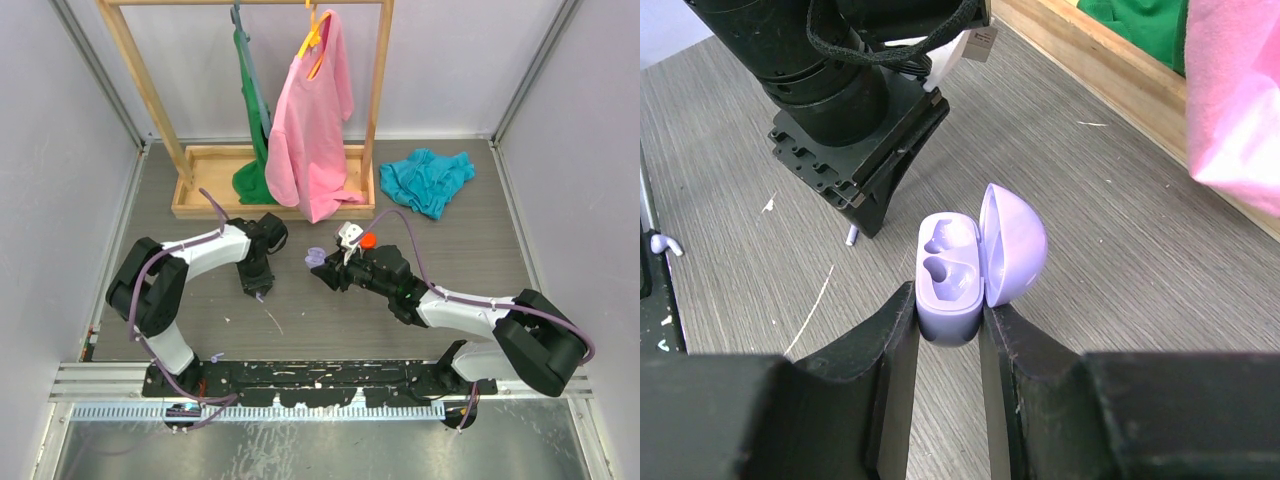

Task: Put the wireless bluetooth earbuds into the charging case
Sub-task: Pick up the earbud from the center of the board.

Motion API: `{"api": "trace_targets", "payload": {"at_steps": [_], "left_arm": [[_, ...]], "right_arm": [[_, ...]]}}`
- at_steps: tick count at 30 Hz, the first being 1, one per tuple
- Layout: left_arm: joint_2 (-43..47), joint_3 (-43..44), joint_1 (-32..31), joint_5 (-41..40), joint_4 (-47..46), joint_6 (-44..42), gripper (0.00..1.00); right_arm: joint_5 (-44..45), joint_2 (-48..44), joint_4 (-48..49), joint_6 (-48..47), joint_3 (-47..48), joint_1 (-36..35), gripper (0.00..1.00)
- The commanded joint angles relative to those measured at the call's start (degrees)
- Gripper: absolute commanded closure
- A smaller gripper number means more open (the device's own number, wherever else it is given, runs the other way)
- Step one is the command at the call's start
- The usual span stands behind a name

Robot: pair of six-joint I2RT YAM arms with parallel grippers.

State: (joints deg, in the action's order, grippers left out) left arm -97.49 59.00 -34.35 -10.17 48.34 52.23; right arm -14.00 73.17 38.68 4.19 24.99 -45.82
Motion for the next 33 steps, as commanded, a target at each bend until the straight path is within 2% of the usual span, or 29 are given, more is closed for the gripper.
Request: {"api": "trace_targets", "payload": {"at_steps": [1, 6, 17, 25, 33], "left_arm": [[-1.0, -1.3, 0.4, -0.2, -0.8, 0.7, 0.75], [0.4, -1.8, 0.4, -0.9, -2.1, 0.2, 0.83], [12.8, -2.7, -1.3, -8.3, -3.1, -2.7, 0.86], [24.1, -0.4, -7.9, -16.9, -5.2, -6.4, 0.86], [37.4, -3.2, -14.2, -21.2, -14.3, -13.2, 0.85]], "right_arm": [[0.0, -0.1, 2.5, -0.2, 1.3, -0.3, 0.99], [-0.4, 0.0, 2.5, -0.2, 1.4, -0.2, 0.99], [-3.4, -0.1, 5.5, -0.1, 0.7, -0.4, 0.99], [-3.5, -2.0, 7.5, -0.8, 0.1, -0.4, 0.99], [-3.8, -2.9, 9.1, -0.9, 0.2, -0.4, 0.99]]}}
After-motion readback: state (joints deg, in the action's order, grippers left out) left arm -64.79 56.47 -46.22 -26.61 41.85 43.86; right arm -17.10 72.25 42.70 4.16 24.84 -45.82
